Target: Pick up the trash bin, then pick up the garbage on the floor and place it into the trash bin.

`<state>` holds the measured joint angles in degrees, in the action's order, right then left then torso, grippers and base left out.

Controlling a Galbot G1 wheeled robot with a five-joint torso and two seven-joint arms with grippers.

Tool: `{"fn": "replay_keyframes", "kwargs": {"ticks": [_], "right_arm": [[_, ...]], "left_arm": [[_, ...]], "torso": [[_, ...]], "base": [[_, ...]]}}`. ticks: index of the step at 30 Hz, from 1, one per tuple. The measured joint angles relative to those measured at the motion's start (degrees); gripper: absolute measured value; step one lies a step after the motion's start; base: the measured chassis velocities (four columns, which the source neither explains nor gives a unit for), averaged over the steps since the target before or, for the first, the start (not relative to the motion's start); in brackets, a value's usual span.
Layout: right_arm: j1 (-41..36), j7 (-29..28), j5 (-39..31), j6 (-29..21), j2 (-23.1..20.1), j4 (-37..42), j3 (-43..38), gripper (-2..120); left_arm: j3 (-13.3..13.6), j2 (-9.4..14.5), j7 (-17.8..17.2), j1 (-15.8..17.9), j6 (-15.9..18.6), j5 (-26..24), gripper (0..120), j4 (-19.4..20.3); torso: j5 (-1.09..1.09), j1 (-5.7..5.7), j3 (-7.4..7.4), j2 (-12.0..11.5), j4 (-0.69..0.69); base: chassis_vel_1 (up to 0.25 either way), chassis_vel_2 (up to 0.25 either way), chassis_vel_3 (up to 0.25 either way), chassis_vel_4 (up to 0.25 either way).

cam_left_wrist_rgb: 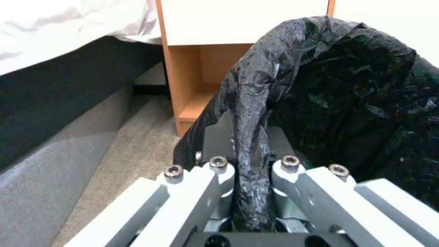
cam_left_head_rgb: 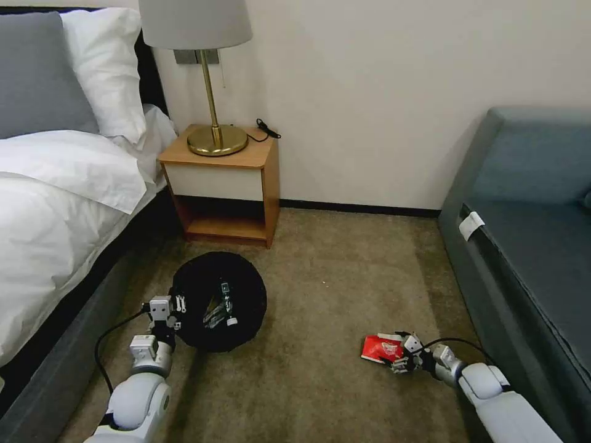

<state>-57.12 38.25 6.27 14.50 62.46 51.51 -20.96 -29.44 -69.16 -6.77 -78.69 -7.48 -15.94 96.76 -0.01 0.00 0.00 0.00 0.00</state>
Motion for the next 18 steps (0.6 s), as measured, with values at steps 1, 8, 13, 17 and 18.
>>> {"fn": "replay_keyframes", "kwargs": {"ticks": [1, 8, 13, 17, 18], "right_arm": [[0.1, 0.0, 0.3, 0.1, 0.1, -0.3, 0.0, 100], [1.0, 0.3, 1.0, 0.5, 0.7, -1.5, -0.1, 100], [1.1, 1.0, 1.1, 0.8, 0.7, -1.6, -0.1, 85], [1.0, 1.6, 1.1, 1.2, 0.7, -2.0, -0.5, 67], [1.0, 1.6, 1.1, 1.2, 0.7, -2.0, -0.5, 67]], "left_arm": [[0.0, 0.0, 0.0, -0.1, -0.1, 0.0, 4, -0.1], [-0.1, -0.3, 0.1, -1.0, -0.7, 0.2, 4, -0.2], [-0.2, -0.3, 0.1, -1.0, -0.9, 0.3, 4, -0.3], [-0.2, -0.3, 0.2, -0.9, -1.0, 0.3, 4, -0.5], [-0.2, -0.3, 0.2, -0.9, -1.0, 0.3, 4, -0.5]], "torso": [[0.00, 0.00, 0.00, 0.0, 0.00], [0.01, 0.00, 0.00, 0.0, 0.01], [0.01, 0.00, 0.00, 0.0, 0.00], [0.01, 0.00, 0.00, 0.0, 0.00], [0.01, 0.00, 0.00, 0.0, 0.00]], "base": [[0.000, 0.000, 0.000, 0.000], [0.000, 0.000, 0.000, 0.000], [0.000, 0.000, 0.000, 0.000], [0.000, 0.000, 0.000, 0.000], [0.000, 0.000, 0.000, 0.000]]}}
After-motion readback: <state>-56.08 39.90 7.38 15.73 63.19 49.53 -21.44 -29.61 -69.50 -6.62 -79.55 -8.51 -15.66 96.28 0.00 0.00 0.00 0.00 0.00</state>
